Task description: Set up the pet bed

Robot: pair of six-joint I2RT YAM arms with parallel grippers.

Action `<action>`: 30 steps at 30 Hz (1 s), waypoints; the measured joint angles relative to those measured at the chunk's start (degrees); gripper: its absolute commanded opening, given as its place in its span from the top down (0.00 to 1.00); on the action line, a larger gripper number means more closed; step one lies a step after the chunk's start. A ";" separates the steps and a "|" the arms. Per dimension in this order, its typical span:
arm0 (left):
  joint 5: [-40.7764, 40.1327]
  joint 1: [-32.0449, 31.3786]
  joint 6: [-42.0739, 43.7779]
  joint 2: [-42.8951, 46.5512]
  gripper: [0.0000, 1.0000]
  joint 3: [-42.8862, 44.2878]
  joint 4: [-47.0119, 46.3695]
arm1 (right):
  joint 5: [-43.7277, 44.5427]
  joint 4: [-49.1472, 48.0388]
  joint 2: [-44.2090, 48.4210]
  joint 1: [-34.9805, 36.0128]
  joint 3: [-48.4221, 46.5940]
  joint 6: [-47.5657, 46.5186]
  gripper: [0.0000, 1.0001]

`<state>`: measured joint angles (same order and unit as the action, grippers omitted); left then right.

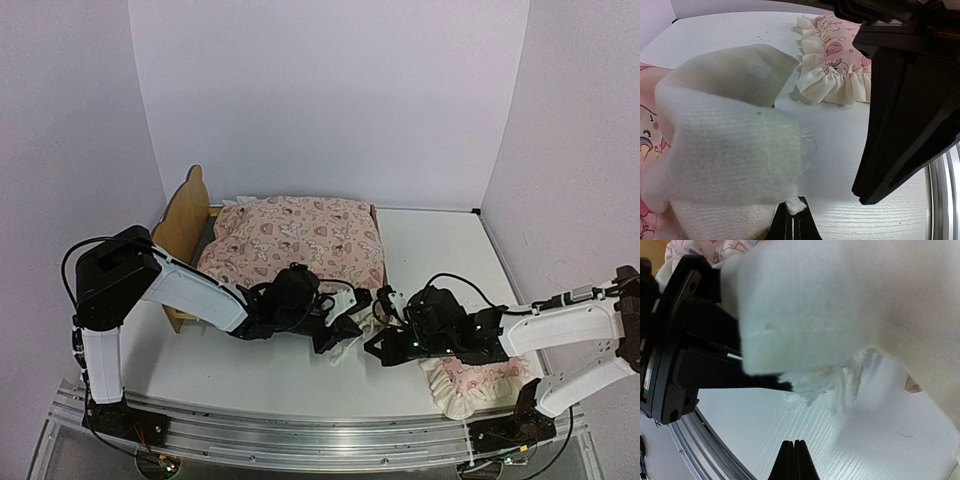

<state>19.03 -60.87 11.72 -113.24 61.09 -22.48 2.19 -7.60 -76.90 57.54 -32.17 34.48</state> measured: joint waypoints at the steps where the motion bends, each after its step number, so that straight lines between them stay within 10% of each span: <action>1: 0.52 0.04 0.44 -0.28 1.00 0.57 0.75 | -0.52 0.18 0.11 0.00 -0.07 -0.69 1.00; 17: 1.48 0.46 -3.80 -2.16 1.00 6.37 7.74 | 5.36 1.79 7.77 -0.44 2.35 -2.77 0.91; 30: -2.76 -0.17 -18.52 -1.05 1.00 4.69 11.31 | 11.65 -13.12 0.36 -2.01 6.17 -1.71 0.64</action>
<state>16.27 -61.03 -6.80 -114.29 65.78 -11.16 13.85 -20.72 -76.54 55.53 -26.00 32.77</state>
